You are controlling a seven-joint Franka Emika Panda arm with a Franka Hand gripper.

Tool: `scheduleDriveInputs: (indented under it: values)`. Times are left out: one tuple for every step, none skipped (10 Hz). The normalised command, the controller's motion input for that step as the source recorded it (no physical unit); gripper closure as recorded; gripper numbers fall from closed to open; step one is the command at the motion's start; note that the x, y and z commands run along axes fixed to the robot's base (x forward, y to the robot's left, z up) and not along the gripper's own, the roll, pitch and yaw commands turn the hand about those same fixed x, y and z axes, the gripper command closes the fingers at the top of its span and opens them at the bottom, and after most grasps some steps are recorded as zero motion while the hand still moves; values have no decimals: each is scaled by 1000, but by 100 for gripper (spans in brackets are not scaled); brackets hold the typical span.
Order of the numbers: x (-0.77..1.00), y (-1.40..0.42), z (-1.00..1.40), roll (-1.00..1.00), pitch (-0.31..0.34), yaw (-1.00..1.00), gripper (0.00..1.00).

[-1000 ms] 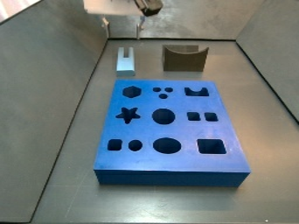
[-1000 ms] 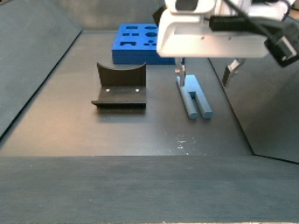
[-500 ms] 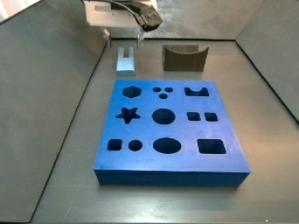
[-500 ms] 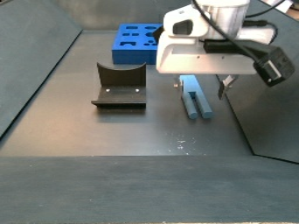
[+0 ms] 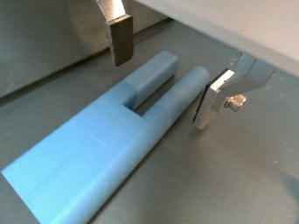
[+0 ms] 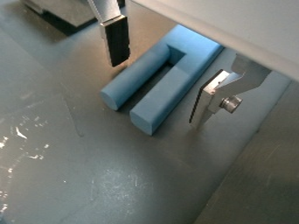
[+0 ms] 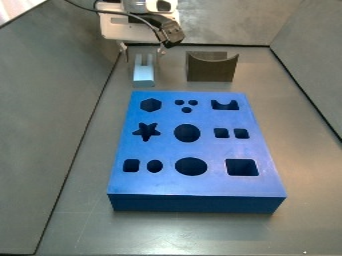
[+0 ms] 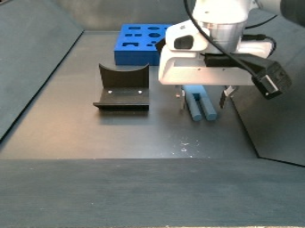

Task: Pick up the square-circle object. Move up. Rotate the square-circle object. Place the square-circle object on the fixture. Regrasp the square-circle object. Move to above the board. Insert the square-circle object.
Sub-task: Rotate the square-circle object, then move up.

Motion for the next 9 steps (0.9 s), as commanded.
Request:
scheduleDriveInputs:
  values:
    - [41,11,-245,-152,-89,24,0]
    - [32,9,-168,-158,-102,25,0]
    - [0,0,0,0,0,0,100]
    - [0,0,833,0,0,0,100]
    - [-12,0,816,0,9,-1,100]
    - [-27,5,730,9,29,-6,100]
    - [-19,4,574,29,45,-13,100]
    - [-18,4,442,45,56,-15,100]
    - [-15,5,355,57,59,-18,100]
